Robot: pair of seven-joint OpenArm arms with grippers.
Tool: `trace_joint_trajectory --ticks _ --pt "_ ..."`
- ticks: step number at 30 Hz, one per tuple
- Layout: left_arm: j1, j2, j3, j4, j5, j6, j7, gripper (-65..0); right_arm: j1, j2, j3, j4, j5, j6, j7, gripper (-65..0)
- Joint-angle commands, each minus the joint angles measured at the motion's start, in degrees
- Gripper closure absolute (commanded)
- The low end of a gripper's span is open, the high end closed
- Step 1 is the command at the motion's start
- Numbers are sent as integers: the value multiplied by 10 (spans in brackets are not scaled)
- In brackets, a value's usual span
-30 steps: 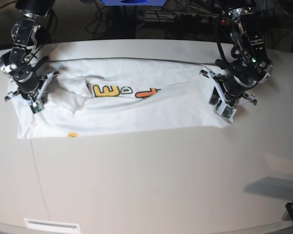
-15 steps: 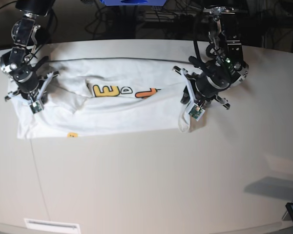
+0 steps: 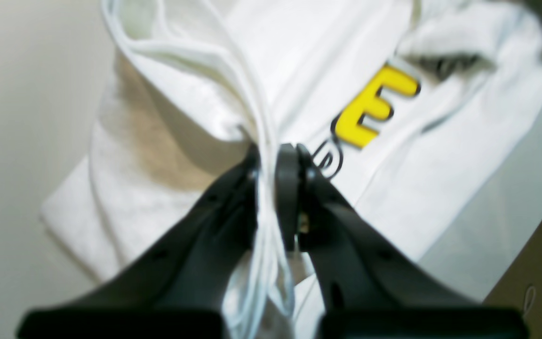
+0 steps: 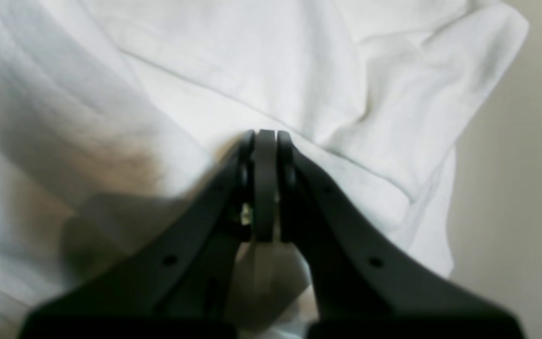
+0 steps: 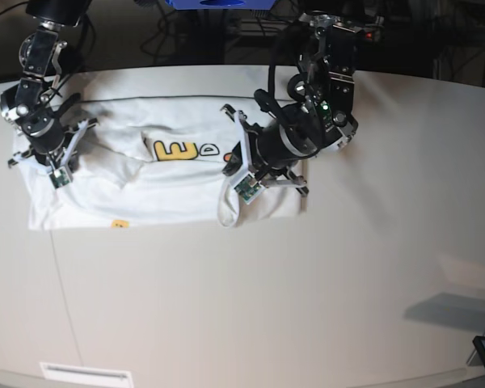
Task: Fold the T-shirt properly
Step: 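Fold the held strip end over toward the right gripper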
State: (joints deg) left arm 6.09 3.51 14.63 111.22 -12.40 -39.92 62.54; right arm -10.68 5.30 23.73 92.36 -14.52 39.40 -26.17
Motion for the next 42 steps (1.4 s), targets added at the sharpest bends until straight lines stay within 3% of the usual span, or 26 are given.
trace_joint_trajectory --ticks 1,5,11,30,39,40,42 --pt "-8 9 4 1 -8 -1 -13 0 -3 1 1 -1 -10 6 -19 -16" --pt "-9 30 4 -35 -7 -1 -14 0 -3 1 1 -1 -10 6 -19 -16" --pt "-28 33 3 -88 -7 -1 -17 0 -4 3 2 -1 -10 6 -19 -16" --pt "-53 55 3 -125 -7 -1 -18 0 -4 3 1 -1 -10 6 -19 -16" --pt "-51 55 4 -126 -14 -1 -44 0 -4 3 1 -1 -10 6 -19 -16" --pt "-52 55 4 -126 -14 -1 -44 -5 -4 3 1 -1 -10 6 -19 -16" --pt "-52 55 4 -126 -14 -1 -44 -74 -4 4 1 -1 -10 6 -19 -16"
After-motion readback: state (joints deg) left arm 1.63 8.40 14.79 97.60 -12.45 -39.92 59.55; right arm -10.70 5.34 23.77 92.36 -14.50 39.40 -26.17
